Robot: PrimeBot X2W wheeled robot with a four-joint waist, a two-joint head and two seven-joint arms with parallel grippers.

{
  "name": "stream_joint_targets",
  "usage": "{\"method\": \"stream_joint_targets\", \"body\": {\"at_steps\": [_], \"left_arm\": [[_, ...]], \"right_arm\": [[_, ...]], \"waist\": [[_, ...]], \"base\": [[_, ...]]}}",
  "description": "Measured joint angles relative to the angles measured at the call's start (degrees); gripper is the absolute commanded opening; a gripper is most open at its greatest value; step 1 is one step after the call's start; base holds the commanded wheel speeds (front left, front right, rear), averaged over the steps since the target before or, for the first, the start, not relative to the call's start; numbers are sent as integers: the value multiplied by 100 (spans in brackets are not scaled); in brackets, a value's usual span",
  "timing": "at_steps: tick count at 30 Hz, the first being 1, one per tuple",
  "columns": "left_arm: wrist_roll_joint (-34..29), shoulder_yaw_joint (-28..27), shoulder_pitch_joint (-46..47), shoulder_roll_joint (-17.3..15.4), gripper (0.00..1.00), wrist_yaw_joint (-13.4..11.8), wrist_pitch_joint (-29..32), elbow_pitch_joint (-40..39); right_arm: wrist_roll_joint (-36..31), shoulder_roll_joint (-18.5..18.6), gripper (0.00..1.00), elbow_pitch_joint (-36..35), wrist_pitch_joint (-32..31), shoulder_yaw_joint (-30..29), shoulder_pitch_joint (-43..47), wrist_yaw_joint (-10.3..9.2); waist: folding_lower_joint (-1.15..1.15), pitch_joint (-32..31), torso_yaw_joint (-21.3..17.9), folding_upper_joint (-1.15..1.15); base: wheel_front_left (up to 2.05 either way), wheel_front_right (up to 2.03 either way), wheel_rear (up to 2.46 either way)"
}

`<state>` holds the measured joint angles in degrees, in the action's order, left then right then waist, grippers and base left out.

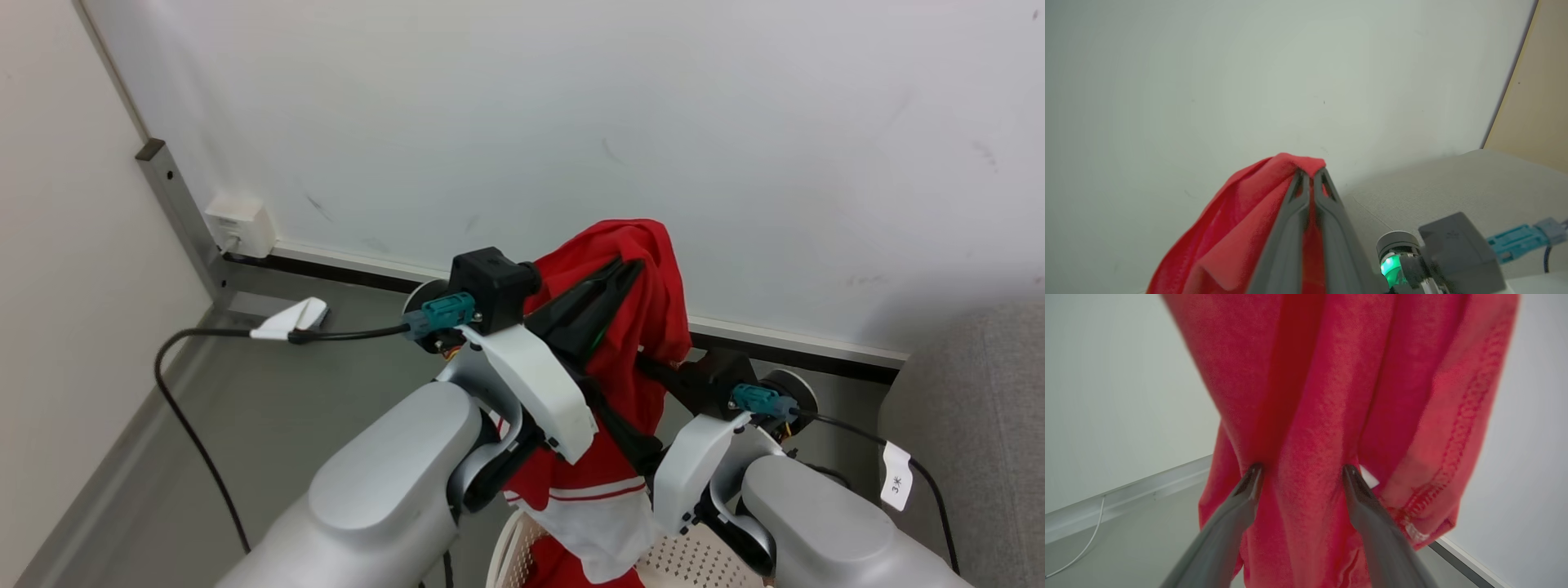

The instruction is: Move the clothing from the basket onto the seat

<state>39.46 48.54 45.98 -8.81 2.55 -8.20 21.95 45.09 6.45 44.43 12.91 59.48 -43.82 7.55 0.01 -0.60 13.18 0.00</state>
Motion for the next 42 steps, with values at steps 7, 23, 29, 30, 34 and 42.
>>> {"method": "stream_joint_targets", "body": {"at_steps": [7,23,29,30,34,42], "left_arm": [[0,132,43,101,0,51,9,1],[57,175,73,102,0,43,10,18],[136,113,5,52,0,-22,-7,108],[140,105,-24,36,0,-35,-30,123],[156,82,-90,-40,0,-67,-49,137],[190,134,-382,-169,18,-110,-102,87]], "right_arm": [[353,-186,100,534,59,321,-315,0],[1278,-253,0,921,131,993,-338,0],[1372,-108,0,745,186,327,-292,0],[1278,-65,0,654,187,92,-261,0],[714,58,0,134,187,-719,169,0],[-460,321,0,-881,187,-1971,960,0]], "waist": [[0,52,124,0],[-1,10,165,0],[-1,-71,120,0],[-1,-79,109,0],[-1,-101,57,0],[-1,-133,-135,0]], "base": [[0,0,0],[0,0,0],[0,0,0],[0,0,0],[0,0,0],[0,0,0]]}}
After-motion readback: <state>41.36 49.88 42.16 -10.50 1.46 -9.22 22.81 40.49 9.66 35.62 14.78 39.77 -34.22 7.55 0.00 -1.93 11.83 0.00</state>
